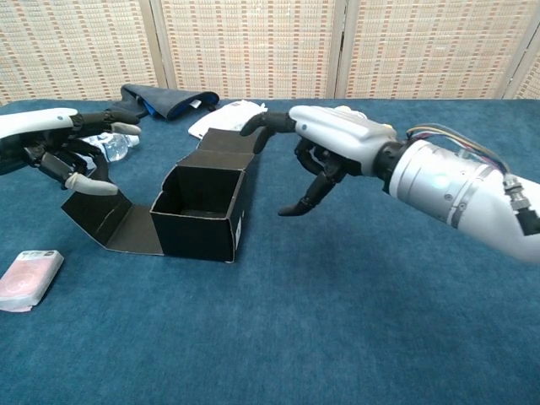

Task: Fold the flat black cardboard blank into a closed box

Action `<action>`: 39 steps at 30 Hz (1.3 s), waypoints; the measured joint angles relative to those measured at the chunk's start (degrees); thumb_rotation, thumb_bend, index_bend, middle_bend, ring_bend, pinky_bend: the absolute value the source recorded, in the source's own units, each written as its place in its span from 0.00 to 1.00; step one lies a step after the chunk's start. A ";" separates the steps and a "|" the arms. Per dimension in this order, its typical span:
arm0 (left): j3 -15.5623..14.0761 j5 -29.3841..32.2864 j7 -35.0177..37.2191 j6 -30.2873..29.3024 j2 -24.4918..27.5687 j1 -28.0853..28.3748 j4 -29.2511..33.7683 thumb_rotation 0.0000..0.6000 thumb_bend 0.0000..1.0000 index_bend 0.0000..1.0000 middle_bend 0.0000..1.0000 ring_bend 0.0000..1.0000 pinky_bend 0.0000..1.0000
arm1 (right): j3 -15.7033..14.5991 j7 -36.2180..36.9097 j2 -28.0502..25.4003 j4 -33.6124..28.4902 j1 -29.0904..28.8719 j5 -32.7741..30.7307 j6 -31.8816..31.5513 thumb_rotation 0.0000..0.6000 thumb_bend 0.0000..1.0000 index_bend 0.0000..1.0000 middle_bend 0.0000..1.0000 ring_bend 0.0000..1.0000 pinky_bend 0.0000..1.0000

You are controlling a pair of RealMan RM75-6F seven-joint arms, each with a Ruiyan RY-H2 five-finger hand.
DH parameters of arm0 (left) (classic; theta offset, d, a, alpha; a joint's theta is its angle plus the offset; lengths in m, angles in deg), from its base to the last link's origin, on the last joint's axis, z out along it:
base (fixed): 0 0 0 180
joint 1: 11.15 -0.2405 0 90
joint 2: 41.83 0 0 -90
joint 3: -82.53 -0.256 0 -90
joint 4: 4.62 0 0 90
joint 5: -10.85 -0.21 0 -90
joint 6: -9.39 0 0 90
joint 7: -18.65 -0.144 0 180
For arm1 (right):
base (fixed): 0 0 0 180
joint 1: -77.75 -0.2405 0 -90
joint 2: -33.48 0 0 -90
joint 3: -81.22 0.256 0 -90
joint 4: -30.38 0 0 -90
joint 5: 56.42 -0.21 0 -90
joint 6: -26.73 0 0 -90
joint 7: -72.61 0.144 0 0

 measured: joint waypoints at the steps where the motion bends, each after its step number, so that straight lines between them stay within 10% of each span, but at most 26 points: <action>1: 0.05 0.06 -0.03 -0.01 0.04 -0.09 0.11 1.00 0.14 0.00 0.00 0.48 0.72 | 0.31 -0.18 -0.72 -1.59 0.56 -1.94 1.05 1.00 0.00 0.07 0.21 0.81 1.00; 18: 0.63 -0.65 -1.27 -0.24 -0.02 -1.19 1.88 1.00 0.14 0.00 0.00 0.48 0.72 | 7.27 0.65 -2.68 -11.73 1.42 -25.72 17.58 1.00 0.00 0.00 0.08 0.76 1.00; 39: 0.30 -2.68 1.51 -0.72 0.12 -1.93 0.86 1.00 0.14 0.00 0.00 0.48 0.72 | 11.55 -2.33 7.02 -2.71 -3.56 -34.34 18.63 1.00 0.00 0.00 0.10 0.76 1.00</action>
